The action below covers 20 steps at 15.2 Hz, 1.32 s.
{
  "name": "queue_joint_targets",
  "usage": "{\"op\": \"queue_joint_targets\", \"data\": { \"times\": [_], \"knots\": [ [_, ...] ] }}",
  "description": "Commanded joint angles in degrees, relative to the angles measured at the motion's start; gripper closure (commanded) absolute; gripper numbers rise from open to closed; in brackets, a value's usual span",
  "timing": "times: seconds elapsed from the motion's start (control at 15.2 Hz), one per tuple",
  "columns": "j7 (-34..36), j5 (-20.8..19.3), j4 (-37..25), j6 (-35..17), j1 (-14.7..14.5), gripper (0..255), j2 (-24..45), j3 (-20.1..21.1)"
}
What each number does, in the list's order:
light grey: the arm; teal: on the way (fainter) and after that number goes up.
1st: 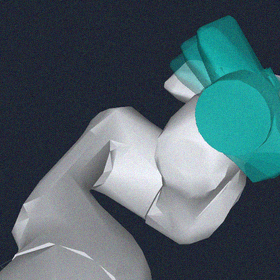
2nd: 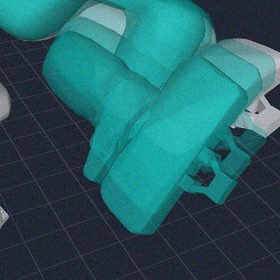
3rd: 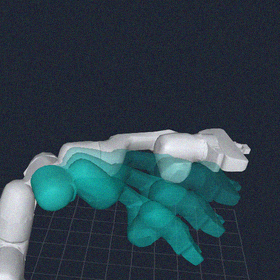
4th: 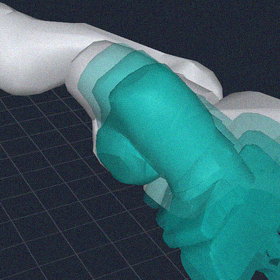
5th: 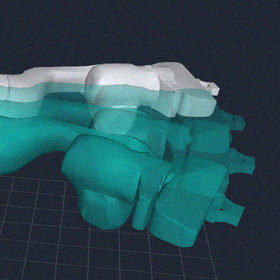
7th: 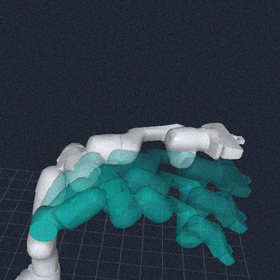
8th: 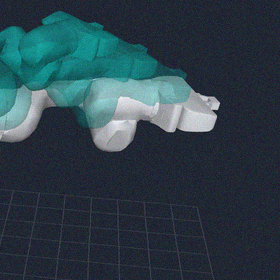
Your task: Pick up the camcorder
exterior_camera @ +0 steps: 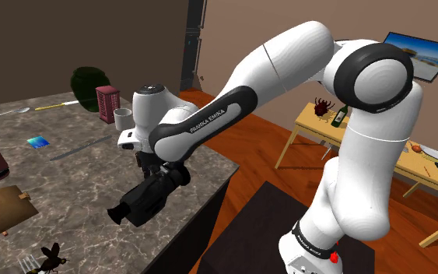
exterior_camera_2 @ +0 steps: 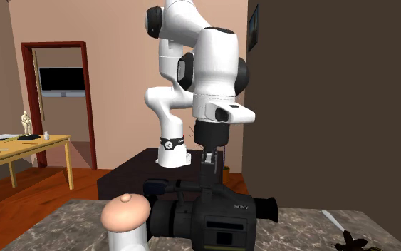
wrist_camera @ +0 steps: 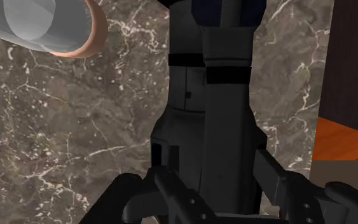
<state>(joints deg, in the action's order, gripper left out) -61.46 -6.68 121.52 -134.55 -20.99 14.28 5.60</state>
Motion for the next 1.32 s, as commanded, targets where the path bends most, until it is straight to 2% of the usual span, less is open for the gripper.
{"op": "queue_joint_targets", "data": {
  "times": [0.0, 0.53, 1.25],
  "knots": [
    [0.0, 0.0, 0.1, -0.2, 0.0, 255, 0.1, 0.0],
    [0.0, 0.0, 0.0, -0.1, 0.0, 255, 0.1, 0.0],
    [-1.2, 1.3, -2.4, 7.4, 0.2, 255, -5.1, 0.3]
  ]
}}
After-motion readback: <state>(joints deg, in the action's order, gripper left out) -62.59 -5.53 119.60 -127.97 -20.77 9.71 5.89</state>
